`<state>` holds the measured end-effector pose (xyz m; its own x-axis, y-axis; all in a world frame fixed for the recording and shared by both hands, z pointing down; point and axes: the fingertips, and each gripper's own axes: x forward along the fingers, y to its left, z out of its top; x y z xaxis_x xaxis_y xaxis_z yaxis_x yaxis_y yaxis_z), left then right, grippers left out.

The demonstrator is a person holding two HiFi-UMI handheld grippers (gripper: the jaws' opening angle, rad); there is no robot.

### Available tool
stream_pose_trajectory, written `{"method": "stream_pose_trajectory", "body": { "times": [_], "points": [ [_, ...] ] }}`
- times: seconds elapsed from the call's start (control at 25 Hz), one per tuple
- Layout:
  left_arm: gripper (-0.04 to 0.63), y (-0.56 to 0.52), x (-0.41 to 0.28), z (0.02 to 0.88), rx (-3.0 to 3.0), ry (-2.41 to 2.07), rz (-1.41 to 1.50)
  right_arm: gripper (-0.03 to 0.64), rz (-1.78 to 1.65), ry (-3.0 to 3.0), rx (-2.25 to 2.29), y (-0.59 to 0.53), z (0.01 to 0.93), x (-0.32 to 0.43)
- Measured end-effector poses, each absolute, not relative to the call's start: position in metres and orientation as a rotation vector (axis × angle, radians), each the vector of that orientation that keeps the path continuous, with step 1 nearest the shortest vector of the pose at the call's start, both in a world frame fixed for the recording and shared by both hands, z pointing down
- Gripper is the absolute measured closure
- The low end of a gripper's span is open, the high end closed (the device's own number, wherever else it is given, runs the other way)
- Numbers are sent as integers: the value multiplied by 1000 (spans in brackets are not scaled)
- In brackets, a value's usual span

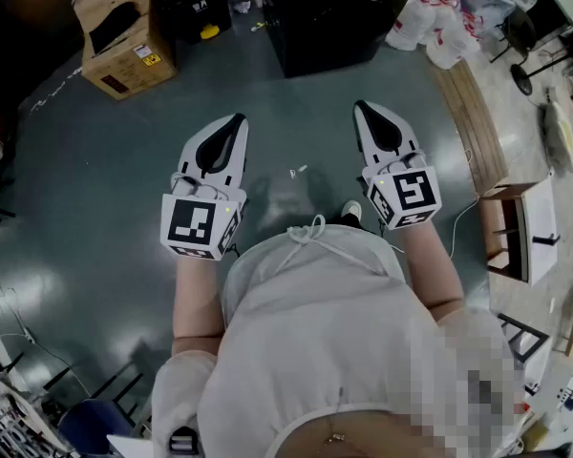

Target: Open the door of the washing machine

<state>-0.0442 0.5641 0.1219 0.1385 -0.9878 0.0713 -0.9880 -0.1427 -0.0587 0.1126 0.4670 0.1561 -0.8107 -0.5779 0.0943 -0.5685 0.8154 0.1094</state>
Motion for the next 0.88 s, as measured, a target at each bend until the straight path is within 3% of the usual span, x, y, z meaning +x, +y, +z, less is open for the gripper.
{"method": "stream_pose_trajectory", "body": {
  "times": [0.6,0.68,0.72,0.88],
  "points": [
    [574,546,-68,130,2357,-2070,142,621,15,-2874,1009,445,167,95],
    [574,537,-72,132,2350,-2071,138,328,67,-2858,1014,431,173,92],
    [574,531,-73,134,2344,-2071,138,236,81,-2852,1001,424,176,90],
    [574,500,-73,148,2310,-2066,148,196,83,-2819,1006,386,186,94]
  ]
}}
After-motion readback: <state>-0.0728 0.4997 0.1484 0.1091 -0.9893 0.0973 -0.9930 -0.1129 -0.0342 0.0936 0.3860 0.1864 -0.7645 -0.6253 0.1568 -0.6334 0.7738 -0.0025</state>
